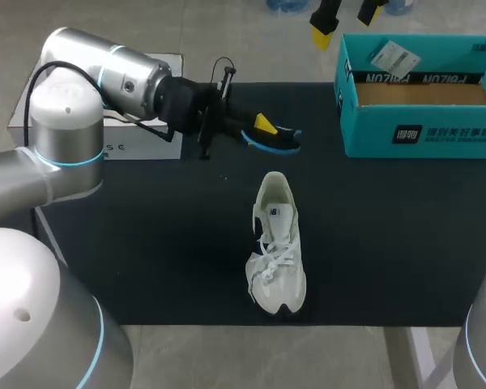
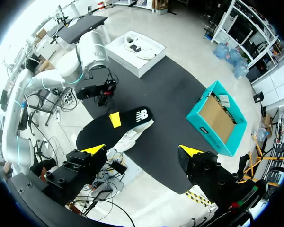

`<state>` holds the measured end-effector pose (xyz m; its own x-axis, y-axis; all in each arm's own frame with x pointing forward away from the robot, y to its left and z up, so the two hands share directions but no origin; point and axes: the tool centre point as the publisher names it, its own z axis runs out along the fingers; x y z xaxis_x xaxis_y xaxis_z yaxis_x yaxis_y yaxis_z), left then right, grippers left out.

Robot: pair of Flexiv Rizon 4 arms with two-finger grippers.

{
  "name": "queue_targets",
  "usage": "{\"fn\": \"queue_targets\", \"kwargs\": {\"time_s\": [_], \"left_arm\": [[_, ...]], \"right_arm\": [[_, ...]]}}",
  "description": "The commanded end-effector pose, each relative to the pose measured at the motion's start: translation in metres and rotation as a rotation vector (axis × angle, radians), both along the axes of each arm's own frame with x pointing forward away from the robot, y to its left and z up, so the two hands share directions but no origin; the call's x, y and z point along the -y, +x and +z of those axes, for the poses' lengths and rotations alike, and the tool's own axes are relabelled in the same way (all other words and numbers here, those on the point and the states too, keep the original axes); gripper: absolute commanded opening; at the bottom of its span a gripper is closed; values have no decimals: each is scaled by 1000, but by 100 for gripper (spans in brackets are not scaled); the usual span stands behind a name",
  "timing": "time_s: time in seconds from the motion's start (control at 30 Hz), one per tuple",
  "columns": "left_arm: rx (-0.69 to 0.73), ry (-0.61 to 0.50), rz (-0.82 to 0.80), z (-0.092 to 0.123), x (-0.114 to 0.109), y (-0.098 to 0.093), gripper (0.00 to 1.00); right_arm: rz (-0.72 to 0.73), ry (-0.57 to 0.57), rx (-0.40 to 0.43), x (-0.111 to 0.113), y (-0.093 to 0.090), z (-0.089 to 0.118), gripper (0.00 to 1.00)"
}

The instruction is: Take the shoe out of the shoebox, open the shoe tongue, remove and reinsert the insole, then place the shoe into the shoebox

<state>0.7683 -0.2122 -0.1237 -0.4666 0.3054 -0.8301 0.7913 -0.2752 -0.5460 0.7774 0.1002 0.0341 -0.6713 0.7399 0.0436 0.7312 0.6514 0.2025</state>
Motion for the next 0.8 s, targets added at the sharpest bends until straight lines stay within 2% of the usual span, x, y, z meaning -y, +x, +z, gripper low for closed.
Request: {"fn": "queue_targets", "kwargs": {"time_s": [0.03, 0.1, 0.2, 0.47, 0.8], "left_arm": [[517, -193, -19, 3, -10, -19, 0], [587, -162, -10, -3, -15, -22, 0], [629, -182, 36, -9, -21, -23, 0], [630, -231, 109, -36, -29, -29, 0], [627, -244, 168, -31, -16, -11, 0]], "right_arm": [[-1, -1, -2, 0, 1, 0, 100], [-1, -1, -2, 0, 1, 0, 100], [-1, -1, -2, 0, 1, 0, 100], [-1, -1, -2, 0, 1, 0, 100], [-1, -1, -2, 0, 1, 0, 100]]}}
